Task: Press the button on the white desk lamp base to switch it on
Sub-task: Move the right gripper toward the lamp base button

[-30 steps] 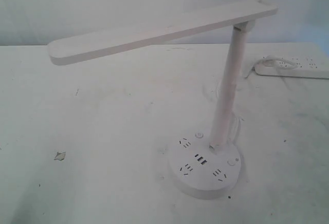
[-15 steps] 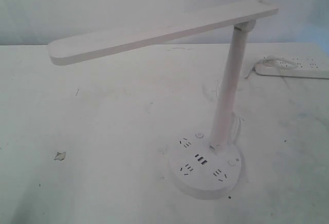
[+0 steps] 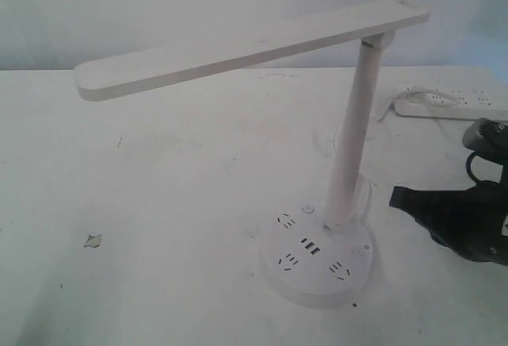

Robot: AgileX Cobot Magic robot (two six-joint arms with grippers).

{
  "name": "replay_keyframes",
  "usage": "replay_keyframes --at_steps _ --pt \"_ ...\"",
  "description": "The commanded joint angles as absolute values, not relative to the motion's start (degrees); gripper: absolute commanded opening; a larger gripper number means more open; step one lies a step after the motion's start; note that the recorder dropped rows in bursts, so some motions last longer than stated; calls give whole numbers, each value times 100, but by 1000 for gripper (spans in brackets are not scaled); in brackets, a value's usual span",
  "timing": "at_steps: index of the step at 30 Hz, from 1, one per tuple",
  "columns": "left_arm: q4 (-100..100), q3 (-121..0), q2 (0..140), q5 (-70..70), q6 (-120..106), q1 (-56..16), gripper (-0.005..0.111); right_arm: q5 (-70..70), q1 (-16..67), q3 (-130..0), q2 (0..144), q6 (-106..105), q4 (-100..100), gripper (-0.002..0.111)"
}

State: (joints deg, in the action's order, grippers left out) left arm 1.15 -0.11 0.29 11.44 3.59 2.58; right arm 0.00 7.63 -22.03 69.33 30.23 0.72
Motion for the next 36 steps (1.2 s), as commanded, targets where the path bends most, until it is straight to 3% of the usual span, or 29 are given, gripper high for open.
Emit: replay_keyframes --at_steps 1,7,13,16,25,36 --pt "89 0 70 1130 359 271 0 318 625 -2638 6875 2571 487 0" --pt "89 0 70 1130 359 271 0 2271 -131 -4201 6979 946 -264 0" --pt "89 0 70 1130 359 271 0 5121 -1162 -5204 7866 -3972 -5143 0" --pt "89 0 70 1130 359 271 0 5867 -1200 -5162 8316 -4739 -5523 0" --pt "89 0 70 1130 359 271 0 5770 -1088 -4385 9287 -5732 -5971 0" --pt "89 0 70 1130 359 271 0 5545 -1088 -4360 10328 -6546 -6710 0"
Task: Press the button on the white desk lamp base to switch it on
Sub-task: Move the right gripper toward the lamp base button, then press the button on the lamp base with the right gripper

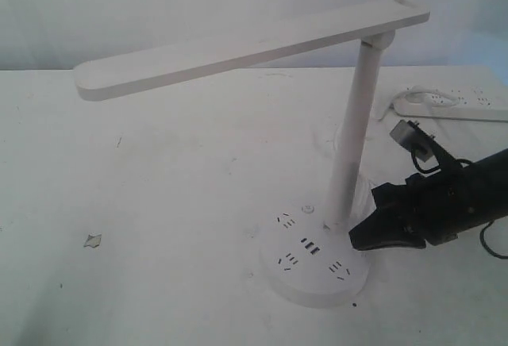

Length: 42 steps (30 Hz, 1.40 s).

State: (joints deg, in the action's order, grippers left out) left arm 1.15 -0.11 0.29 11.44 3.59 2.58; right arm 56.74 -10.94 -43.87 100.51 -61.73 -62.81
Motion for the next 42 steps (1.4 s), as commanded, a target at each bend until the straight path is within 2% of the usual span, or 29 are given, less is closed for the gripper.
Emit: replay_keyframes --at_steps 1,18,42 --pt "89 0 70 1130 359 271 0 5502 -1088 -4360 10368 -6648 -6788 0" --pt "89 0 70 1130 359 271 0 4857 -1088 -4337 10485 -6391 -6332 0" --pt "89 0 70 1130 359 271 0 5159 -1088 -4452 10018 -6359 -6428 0"
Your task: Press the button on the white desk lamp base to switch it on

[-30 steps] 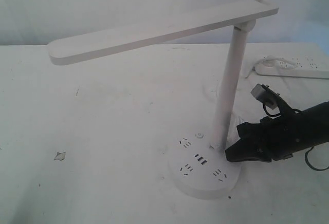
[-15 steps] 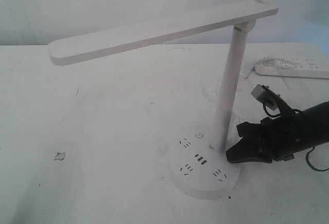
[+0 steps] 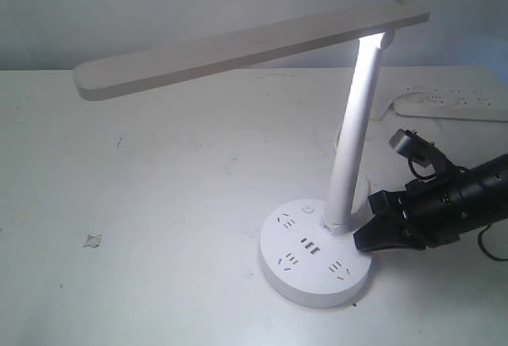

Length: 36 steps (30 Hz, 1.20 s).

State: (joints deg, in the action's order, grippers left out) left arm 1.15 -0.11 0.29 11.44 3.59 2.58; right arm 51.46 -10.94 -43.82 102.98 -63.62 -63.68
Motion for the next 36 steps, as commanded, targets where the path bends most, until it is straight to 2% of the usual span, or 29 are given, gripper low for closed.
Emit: replay_keyframes --at_steps 1,11,15,19,24,26,32,36 --pt "89 0 70 1130 359 271 0 5159 -1088 -4475 9884 -6359 -6392 0" --pt "89 0 70 1130 359 271 0 4681 -1088 -4455 7847 -6254 -6355 0" --pt "89 0 70 1130 359 271 0 3624 -1088 -4226 6613 -6141 -6343 0" --pt "89 0 70 1130 359 271 0 2712 -752 -3838 5513 -6128 -6240 0" --pt "89 0 70 1130 359 271 0 2483 -259 -3298 4274 -5888 -6199 0" --pt "89 0 70 1130 359 271 0 2471 -234 -3056 3171 -5636 -5840 0" --pt "89 0 70 1130 359 271 0 2599 -234 -2879 1552 -5063 -5367 0" --pt "89 0 70 1130 359 271 0 1951 -234 -2879 524 -5084 -5418 0"
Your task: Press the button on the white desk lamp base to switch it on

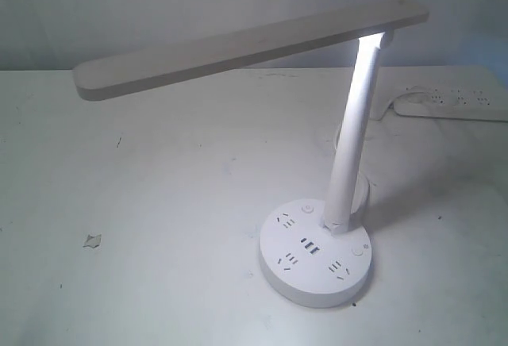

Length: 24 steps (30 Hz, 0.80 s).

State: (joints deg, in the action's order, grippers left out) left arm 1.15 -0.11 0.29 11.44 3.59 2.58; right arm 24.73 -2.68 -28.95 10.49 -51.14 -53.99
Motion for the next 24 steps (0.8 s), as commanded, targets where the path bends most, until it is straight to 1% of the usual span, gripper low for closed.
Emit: replay_keyframes --at_steps 1,2,4,5,8,9,11,12,15,17,18,20,24 --pt "89 0 70 1130 359 271 0 1758 -234 -2879 407 -5084 -5418 0" --pt "89 0 70 1130 359 271 0 1349 -234 -2879 220 -5084 -5375 0" --pt "89 0 70 1130 359 271 0 968 -234 -2728 140 -5048 -5322 0" --pt "89 0 70 1130 359 271 0 809 -234 -2613 140 -4661 -4786 0" --pt "89 0 70 1130 359 271 0 965 -234 -2190 140 -1514 -1305 0" --pt "89 0 70 1130 359 271 0 965 -234 -2011 140 -534 -419 0" --pt "89 0 70 1130 359 271 0 965 -234 -1638 140 321 626 0" --pt "89 0 70 1130 359 271 0 965 -246 -1295 140 152 617 0" --pt "89 0 70 1130 359 271 0 927 -456 -390 140 -1063 -321 0" --pt "89 0 70 1130 359 271 0 808 -786 0 140 -1022 -579 0" --pt "89 0 70 1130 359 271 0 1144 -1080 0 140 -893 -580 0" --pt "89 0 70 1130 359 271 0 1383 -1312 0 140 -830 -580 0" --pt "89 0 70 1130 359 271 0 1867 -1570 0 44 -830 -579 0"
